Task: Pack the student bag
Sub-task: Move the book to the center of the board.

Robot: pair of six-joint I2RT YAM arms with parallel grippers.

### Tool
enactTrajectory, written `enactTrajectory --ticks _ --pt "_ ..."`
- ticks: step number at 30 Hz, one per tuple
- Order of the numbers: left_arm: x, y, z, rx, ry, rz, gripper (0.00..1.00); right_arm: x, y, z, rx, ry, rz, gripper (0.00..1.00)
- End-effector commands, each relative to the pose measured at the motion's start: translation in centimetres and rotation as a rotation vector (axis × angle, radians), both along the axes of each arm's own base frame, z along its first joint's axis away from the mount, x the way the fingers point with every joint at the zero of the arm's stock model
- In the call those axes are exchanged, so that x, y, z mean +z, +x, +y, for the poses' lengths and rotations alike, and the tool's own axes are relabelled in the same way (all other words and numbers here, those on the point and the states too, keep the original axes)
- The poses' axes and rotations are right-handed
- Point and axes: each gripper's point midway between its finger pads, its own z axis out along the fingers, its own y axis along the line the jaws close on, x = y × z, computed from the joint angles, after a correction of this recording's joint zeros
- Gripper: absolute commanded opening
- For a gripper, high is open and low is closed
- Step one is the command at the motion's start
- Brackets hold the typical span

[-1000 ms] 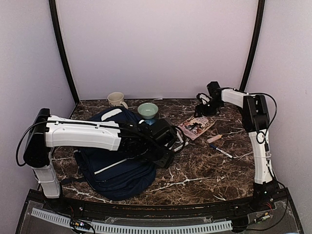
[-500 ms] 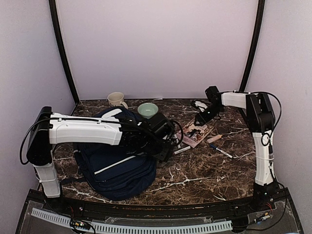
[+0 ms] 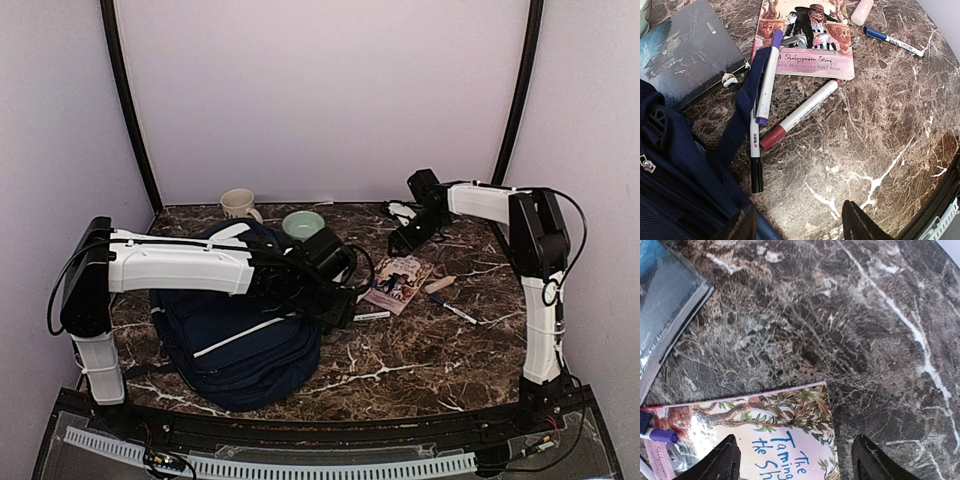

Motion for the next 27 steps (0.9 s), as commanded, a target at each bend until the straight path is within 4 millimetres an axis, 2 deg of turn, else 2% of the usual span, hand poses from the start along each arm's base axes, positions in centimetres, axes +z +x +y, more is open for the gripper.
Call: enactTrajectory --ticks 1,5,10,12,15,18,22,27 --pt "0.2 -0.2 -0.4 0.006 -0.029 0.017 0.61 2.2 2.0 2.2 -0.082 0.020 -0.085 0.77" --pt "0.4 -0.2 -0.3 0.013 -0.030 0.016 0.61 -0.3 2.1 4.4 -0.079 -0.027 -0.063 0.77" --pt "0.5 -0.3 0.2 0.022 -0.028 0.014 0.61 -2.0 2.0 6.4 -0.061 -0.086 -0.073 0.76" --pt "0.3 -0.4 0.3 0.025 -0.027 0.017 0.61 -2.6 1.7 6.4 -0.044 -0.137 -0.088 0.75" --pt "0.1 -0.6 0.6 0.029 -0.027 0.026 0.60 -3.3 0.7 5.1 -0.032 -0.196 -0.083 0.73" --pt "-0.1 -0.8 0.7 0.026 -0.035 0.028 0.60 -4.1 -1.3 3.7 0.021 -0.252 -0.072 0.70" --pt "-0.4 -0.7 0.4 0.017 -0.037 0.030 0.60 -5.6 -5.6 1.8 0.126 -0.307 0.014 0.65" --pt "-0.8 -0.5 -0.8 0.001 -0.053 0.036 0.60 -5.4 -10.4 0.3 0.204 -0.295 0.073 0.61"
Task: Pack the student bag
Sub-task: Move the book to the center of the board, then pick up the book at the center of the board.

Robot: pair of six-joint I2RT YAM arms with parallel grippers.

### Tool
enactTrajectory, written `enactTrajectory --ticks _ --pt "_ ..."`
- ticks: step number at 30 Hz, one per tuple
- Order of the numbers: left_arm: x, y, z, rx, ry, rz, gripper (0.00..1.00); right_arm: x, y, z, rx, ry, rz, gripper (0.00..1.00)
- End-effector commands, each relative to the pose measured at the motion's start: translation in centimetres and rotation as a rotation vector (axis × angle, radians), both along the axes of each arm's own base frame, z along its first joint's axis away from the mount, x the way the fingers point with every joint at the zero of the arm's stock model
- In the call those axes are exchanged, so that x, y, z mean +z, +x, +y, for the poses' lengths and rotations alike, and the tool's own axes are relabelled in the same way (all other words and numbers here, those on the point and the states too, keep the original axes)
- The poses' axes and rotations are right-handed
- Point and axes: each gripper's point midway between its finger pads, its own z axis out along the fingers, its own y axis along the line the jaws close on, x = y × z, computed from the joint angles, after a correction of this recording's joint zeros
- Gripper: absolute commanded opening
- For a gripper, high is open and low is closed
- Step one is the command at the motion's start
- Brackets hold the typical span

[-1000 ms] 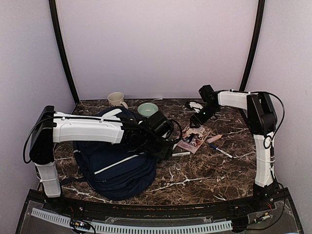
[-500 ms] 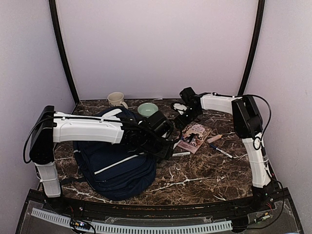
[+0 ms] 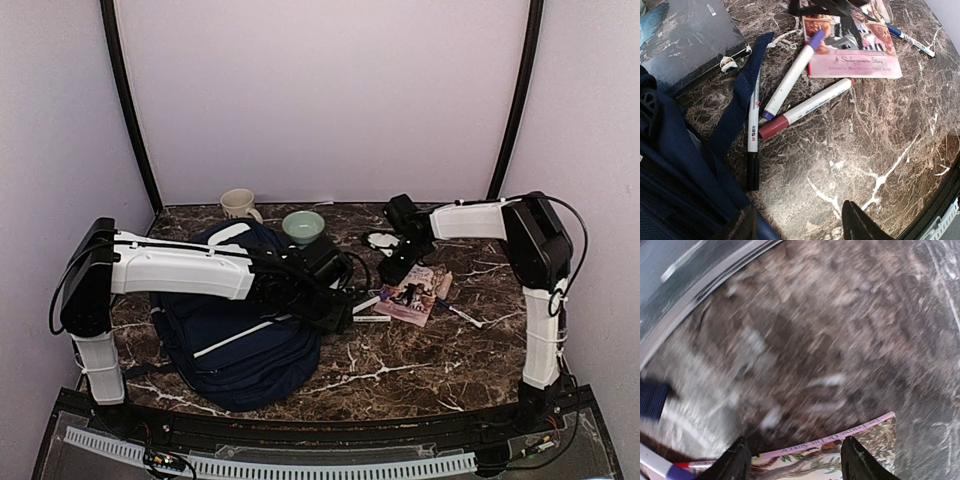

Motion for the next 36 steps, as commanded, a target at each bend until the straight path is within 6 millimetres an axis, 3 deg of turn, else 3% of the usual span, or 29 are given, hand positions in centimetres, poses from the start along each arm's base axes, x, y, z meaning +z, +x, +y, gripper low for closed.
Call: enactTrajectory --ticks 1,10,13,16,20,23,26,31,36 --pt "0.9 0.2 -1.4 -0.020 -0.047 -0.004 0.60 -2.6 -6.4 -3.0 0.086 -0.086 0.175 0.61" --pt "0.4 0.2 -2.8 -0.032 -0.077 0.016 0.61 -2.3 -14.9 -5.1 0.154 -0.056 0.283 0.58" --pt "0.1 0.4 -3.8 -0.040 -0.105 0.028 0.61 -0.5 -16.0 -5.0 0.152 0.001 0.274 0.60" --pt "0.0 0.6 -5.6 -0.052 -0.147 0.045 0.60 3.1 -16.8 -4.3 0.153 0.094 0.250 0.62" --pt "0.6 1.4 -8.6 -0.052 -0.243 0.060 0.60 7.9 -15.8 -5.8 0.072 0.191 0.170 0.65" --pt "0.8 2.0 -11.0 -0.055 -0.315 0.076 0.61 9.1 -14.2 -9.0 -0.058 0.230 0.154 0.66" --pt "0.4 2.3 -13.0 -0.054 -0.383 0.107 0.62 8.2 -13.2 -12.3 -0.189 0.233 0.180 0.65" --pt "0.3 3.4 -15.1 -0.007 -0.491 0.111 0.66 6.5 -12.7 -16.1 -0.316 0.221 0.197 0.67" --pt "-0.7 5.8 -16.6 0.065 -0.542 0.110 0.71 5.1 -12.7 -17.6 -0.386 0.246 0.240 0.67"
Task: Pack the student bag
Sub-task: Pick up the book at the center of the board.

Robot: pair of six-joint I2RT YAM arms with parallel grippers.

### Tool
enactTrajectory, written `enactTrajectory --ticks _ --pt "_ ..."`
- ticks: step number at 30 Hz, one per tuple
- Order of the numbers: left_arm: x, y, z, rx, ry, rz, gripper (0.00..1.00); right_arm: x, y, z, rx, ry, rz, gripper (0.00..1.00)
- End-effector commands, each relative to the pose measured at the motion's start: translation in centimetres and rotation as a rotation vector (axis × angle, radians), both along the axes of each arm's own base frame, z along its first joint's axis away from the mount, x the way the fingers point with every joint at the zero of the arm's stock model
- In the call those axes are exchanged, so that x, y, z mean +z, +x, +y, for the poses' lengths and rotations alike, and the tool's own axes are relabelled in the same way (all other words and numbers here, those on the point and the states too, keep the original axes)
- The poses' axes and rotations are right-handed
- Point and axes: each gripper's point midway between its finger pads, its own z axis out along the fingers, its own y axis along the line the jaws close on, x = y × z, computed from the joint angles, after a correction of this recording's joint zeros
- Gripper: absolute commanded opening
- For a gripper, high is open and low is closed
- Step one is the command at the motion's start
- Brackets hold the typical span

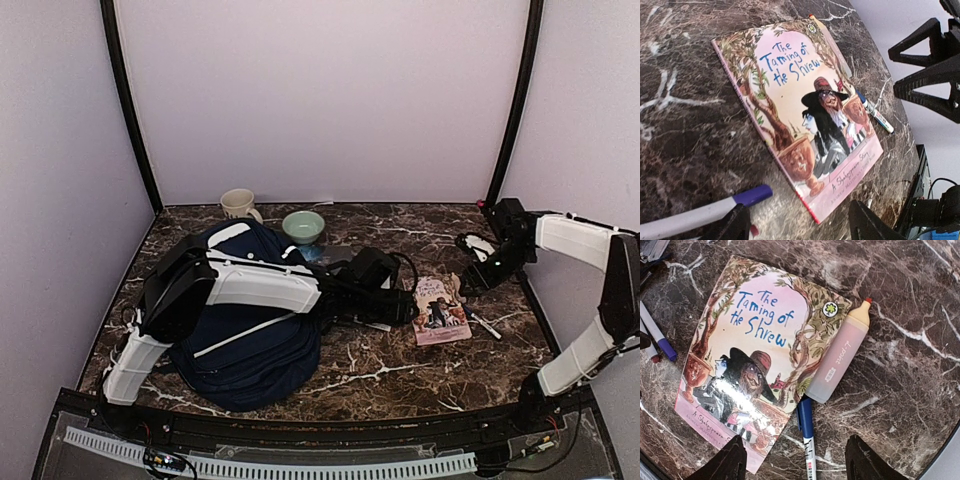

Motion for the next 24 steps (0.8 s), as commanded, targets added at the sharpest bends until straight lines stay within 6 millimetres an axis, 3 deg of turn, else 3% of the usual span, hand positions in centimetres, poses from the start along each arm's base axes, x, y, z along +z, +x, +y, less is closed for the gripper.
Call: enactTrajectory --ticks 1,8,13,19,24 --pt "2.5 2.7 -2.6 0.073 -0.151 0.003 0.71 -1.3 -0.5 -0.7 -0.053 0.042 0.059 0.67" --pt "0.5 4.9 -3.4 0.147 -0.180 0.110 0.69 -2.5 -0.8 -0.4 -0.076 0.087 0.105 0.54" --pt "0.2 6.1 -3.2 0.192 -0.111 0.127 0.68 -3.6 -0.7 -0.1 -0.089 0.111 0.140 0.50" --pt "-2.3 6.6 -1.3 0.295 -0.048 0.239 0.68 -6.2 -0.9 -0.1 -0.102 0.112 0.228 0.43" --pt "-3.3 6.4 -1.5 0.285 -0.061 0.287 0.67 -7.5 -1.1 0.1 -0.093 0.120 0.274 0.31"
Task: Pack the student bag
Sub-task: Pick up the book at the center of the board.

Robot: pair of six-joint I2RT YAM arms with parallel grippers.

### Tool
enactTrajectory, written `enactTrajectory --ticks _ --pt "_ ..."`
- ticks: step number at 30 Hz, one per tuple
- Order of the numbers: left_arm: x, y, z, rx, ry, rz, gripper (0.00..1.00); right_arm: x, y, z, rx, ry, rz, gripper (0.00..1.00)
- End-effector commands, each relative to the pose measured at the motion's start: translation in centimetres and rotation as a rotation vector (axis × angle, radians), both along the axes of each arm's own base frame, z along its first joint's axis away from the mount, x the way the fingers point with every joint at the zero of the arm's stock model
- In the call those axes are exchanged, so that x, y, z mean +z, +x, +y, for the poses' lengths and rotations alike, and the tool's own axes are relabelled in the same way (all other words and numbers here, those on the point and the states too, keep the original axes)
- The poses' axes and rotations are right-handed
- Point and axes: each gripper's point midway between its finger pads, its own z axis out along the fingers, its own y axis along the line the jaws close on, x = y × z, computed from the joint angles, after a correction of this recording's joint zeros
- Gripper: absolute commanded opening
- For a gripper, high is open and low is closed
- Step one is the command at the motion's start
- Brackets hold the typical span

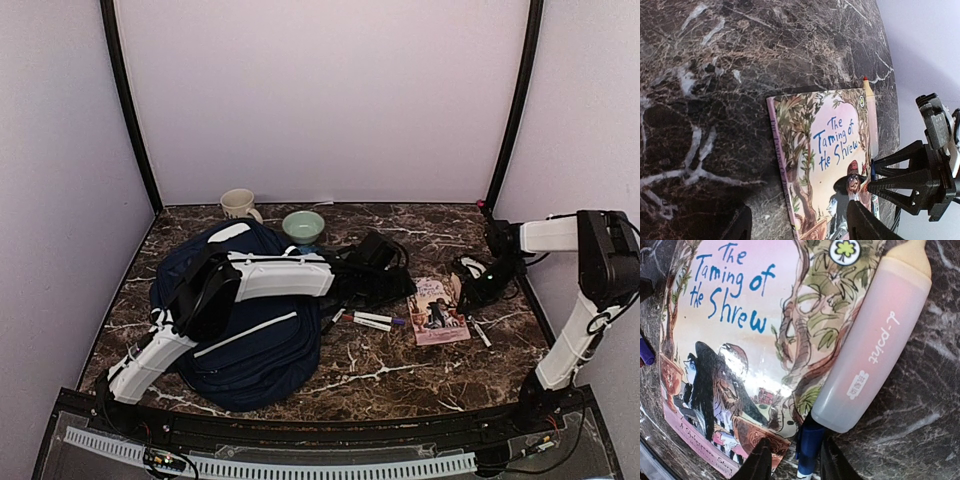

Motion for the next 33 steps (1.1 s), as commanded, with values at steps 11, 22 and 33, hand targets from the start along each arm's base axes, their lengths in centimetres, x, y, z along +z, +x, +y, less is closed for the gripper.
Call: enactTrajectory --ticks 11,22,33 --pt "-2.6 -1.6 -1.2 -0.024 -0.091 0.197 0.63 -3.3 -0.4 0.5 -0.002 0.038 0.109 0.24" --pt "-0.9 -1.8 -3.9 -0.106 -0.282 0.194 0.58 -4.4 -0.7 0.5 -0.005 0.036 0.144 0.22" --pt "4.4 -2.2 -4.4 -0.173 -0.422 0.056 0.44 -4.8 -0.5 0.4 -0.024 0.026 0.156 0.22"
